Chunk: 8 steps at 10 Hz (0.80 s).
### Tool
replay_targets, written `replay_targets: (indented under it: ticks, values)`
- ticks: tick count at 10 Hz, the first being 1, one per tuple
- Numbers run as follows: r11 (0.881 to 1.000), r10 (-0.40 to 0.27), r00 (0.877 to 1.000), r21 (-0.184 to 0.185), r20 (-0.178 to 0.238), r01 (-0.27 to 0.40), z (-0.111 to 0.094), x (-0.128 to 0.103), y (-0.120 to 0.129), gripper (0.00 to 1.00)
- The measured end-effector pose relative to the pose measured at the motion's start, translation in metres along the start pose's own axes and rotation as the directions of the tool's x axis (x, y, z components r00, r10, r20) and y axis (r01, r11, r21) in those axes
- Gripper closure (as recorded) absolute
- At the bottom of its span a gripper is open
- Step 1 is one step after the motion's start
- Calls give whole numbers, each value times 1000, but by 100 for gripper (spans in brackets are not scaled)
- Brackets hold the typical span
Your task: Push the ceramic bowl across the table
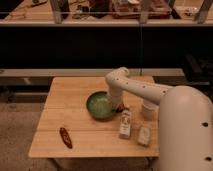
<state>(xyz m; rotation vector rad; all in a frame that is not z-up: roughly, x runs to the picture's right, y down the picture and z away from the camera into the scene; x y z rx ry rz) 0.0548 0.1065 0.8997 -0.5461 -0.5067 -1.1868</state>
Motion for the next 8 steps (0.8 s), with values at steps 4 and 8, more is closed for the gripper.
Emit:
replay_targets:
  ticks: [4,8]
  values:
    - [999,33,999,-1,-8,-33,-5,-6,17,100]
    - [998,64,998,-6,12,-64,-7,-8,33,90]
